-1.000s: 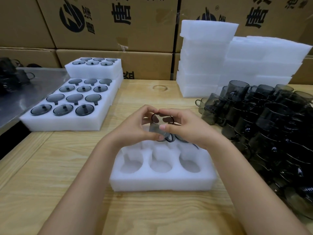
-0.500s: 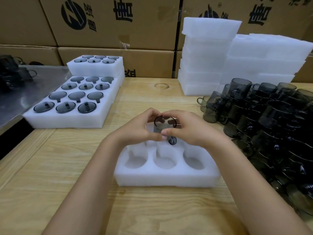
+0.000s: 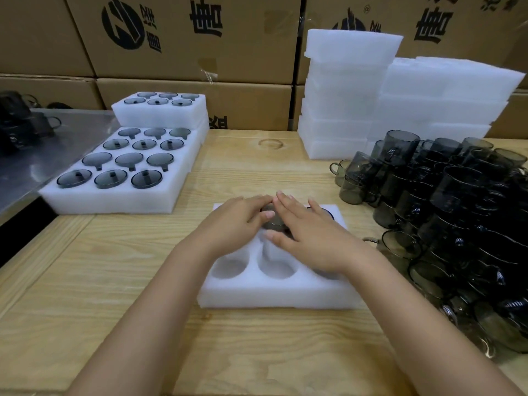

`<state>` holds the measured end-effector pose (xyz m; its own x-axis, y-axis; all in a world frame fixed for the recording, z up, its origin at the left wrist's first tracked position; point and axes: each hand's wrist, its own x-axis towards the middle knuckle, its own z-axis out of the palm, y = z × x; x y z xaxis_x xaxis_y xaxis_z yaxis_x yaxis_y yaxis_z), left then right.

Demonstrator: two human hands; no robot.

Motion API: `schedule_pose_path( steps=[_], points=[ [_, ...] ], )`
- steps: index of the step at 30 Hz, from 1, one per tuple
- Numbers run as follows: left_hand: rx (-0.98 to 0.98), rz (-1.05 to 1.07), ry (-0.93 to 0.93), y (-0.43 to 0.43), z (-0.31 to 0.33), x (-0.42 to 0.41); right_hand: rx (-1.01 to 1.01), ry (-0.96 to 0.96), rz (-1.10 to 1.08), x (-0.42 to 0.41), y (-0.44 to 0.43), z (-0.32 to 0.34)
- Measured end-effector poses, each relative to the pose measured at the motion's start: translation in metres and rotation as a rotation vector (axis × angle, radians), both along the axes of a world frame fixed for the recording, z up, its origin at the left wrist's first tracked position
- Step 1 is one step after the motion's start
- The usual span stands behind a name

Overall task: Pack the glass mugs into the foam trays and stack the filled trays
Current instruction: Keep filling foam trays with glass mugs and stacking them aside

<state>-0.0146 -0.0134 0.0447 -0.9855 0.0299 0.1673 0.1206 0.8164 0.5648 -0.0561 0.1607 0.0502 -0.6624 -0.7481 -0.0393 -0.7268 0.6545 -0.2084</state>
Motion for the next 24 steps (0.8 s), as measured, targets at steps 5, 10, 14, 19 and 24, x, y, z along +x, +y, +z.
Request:
schedule_pose_path(
  steps=[5,10,14,19,24],
  points=[
    [-0.416,-0.015,-0.073,0.004,-0.003,0.000,0.073,0.034,-0.044,0.009,-0.002,-0.002],
    [-0.446,0.005,-0.091,0.007,-0.003,0.006,0.079,0.061,-0.054,0.014,-0.002,-0.001],
    [-0.501,0.030,-0.122,0.009,0.000,0.006,0.034,0.091,-0.067,0.026,-0.001,-0.005],
    [-0.465,-0.015,-0.120,0.010,-0.002,0.013,-0.034,0.008,-0.058,0.039,0.006,-0.004],
    [-0.478,-0.042,-0.115,0.012,-0.003,0.018,-0.057,0.035,-0.076,0.040,0.004,-0.005]
  ],
)
